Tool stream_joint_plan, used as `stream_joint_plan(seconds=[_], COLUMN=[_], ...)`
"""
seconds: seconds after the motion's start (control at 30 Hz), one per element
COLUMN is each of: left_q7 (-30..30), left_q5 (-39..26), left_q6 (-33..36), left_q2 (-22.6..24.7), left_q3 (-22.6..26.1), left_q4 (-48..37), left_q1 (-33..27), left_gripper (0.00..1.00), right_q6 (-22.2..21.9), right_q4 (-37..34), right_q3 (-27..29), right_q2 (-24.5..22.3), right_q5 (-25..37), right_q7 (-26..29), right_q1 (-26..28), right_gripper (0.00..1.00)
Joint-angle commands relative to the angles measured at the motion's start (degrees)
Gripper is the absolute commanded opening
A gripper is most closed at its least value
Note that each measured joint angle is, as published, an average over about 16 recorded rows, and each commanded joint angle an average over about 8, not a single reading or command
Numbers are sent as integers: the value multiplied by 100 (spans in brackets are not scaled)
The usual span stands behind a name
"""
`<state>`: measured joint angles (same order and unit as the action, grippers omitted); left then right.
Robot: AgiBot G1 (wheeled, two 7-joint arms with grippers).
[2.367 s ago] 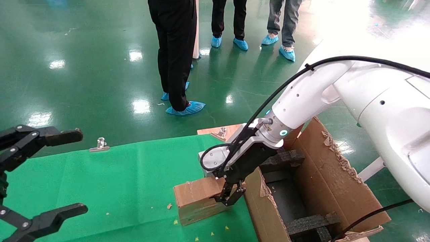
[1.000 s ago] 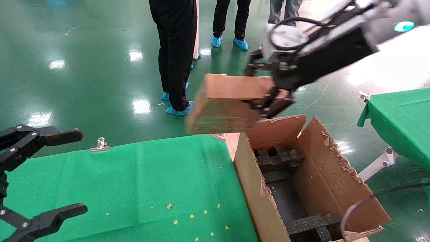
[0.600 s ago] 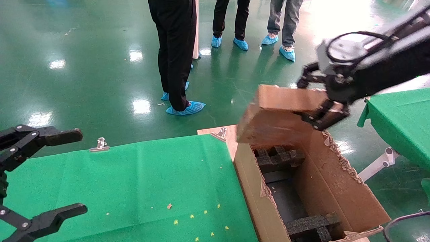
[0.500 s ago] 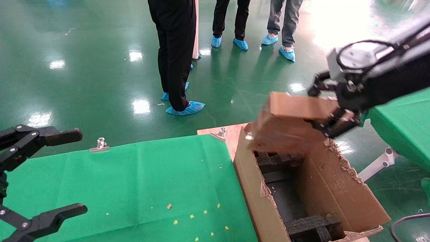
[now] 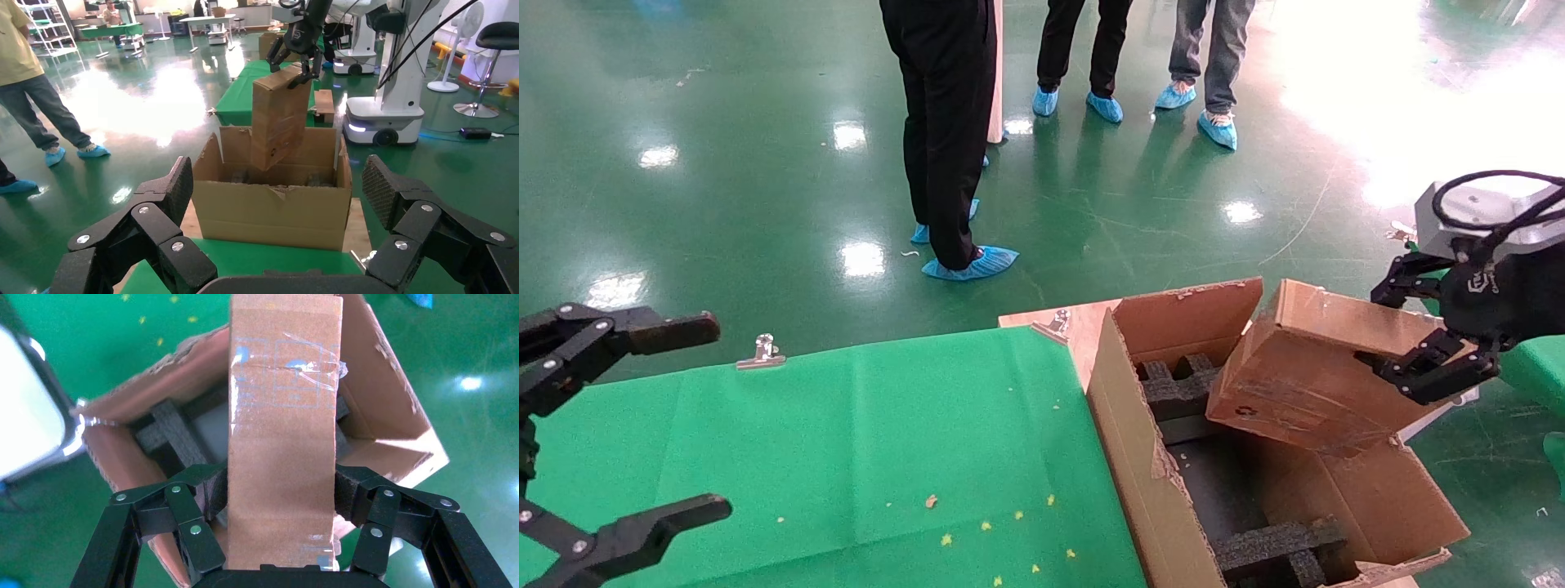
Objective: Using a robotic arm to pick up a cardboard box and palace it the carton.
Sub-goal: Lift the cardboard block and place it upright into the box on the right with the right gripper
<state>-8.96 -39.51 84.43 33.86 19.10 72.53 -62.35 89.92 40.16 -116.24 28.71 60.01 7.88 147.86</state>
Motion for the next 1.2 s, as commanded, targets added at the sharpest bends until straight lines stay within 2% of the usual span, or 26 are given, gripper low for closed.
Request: stream_joint_plan(seconds=[0.03,0.33,0.57,0.8,0.97,1.2], left_q7=[0,1,1,1,2,2], left_q5=[0,1,1,2,3,4], left_q6=[0,0,-1,-1,-2,-3], left_q2=[0,0,-1,-1,-1,-2], left_q3=[0,1,2,2,2,2], left_q4=[0,0,0,0,-1,-2], left_q1=[0,0,0,-1,0,1], left_gripper=[100,100,100,100,100,100], right_q6=[-19,-826,-1596,-2221,-2468,-2538], right_q4=[-84,-193,301,954,1318,1417], right_q3=[-123,-231,-329,-457,-523,-551], right_q2=[-51,-444,-844,-1164,-1303,-1338], right_q5=[-44,-362,-501,-321,-166,-98], right_q7=[33,1066,1956,2845,3174,3220], right_q1=[20,-504,-879,-946,-929,-922], right_gripper=[0,0,0,0,0,0])
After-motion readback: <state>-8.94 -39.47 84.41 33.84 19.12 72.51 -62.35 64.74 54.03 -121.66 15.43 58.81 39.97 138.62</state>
